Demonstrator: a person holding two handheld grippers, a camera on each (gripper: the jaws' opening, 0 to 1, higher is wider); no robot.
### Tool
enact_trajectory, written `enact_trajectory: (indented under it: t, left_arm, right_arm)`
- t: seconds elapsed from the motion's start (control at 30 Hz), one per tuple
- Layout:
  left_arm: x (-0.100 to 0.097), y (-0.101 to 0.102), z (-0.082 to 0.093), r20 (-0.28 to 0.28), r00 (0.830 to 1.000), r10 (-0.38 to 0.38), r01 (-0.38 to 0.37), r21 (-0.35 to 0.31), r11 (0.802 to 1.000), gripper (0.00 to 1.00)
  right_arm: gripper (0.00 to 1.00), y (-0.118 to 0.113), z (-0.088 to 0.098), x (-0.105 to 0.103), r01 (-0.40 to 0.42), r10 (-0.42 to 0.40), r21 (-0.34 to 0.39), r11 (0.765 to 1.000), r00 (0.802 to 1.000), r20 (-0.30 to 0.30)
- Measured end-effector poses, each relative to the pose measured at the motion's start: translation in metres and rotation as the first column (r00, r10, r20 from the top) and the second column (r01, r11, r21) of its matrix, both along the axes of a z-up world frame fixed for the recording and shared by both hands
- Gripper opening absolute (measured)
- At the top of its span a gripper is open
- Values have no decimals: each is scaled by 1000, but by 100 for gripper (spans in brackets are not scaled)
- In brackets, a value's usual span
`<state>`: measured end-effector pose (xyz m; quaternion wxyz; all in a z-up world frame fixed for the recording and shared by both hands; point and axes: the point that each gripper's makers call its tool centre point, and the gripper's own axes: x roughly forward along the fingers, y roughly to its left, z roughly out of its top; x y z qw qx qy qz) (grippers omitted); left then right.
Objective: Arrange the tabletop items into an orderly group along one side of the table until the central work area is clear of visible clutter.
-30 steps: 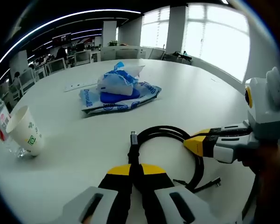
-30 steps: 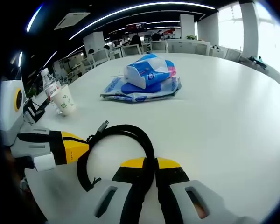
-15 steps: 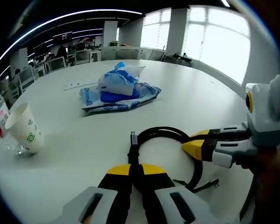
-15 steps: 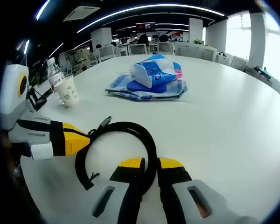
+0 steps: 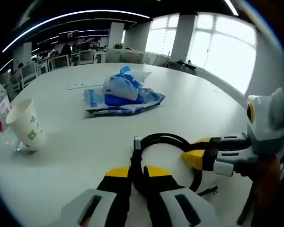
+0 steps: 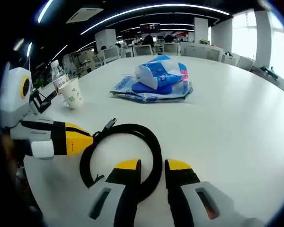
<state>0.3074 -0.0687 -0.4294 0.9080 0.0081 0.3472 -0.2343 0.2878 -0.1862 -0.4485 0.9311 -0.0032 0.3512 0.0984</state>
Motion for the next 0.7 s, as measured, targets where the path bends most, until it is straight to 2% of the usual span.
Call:
enact_trajectory:
  t: [0.1, 0.17, 0.37, 0.5, 0.57, 0.7]
  left_arm:
    - [1, 1, 2, 9, 1000, 1, -1, -4, 1000, 13]
    - [5, 0, 9, 55, 998, -7, 7, -15, 1000, 18]
    - [8, 2, 21, 96, 995, 8, -4, -35, 999, 23]
    - [9, 2, 24, 106, 994, 11, -6, -46, 999, 27]
    - [13, 4, 28, 116, 993, 31, -22, -71, 997, 31]
    - [21, 10, 35, 144, 989, 36, -26, -71, 997, 35]
  right_arm:
    - [23, -1, 0, 0, 3, -3, 1, 1000, 1000, -2]
    - [24, 0, 0, 0, -4, 4, 2, 1000, 1000, -2]
    - [29, 0, 15, 4, -2, 1, 12, 1000, 998, 55]
    - [31, -2, 22, 7, -6, 5, 16, 1000, 998, 63]
    - [32, -4, 24, 8, -5, 4, 15, 1000, 997, 71]
    - [35, -6, 29, 11, -13, 11, 26, 1000, 994, 106]
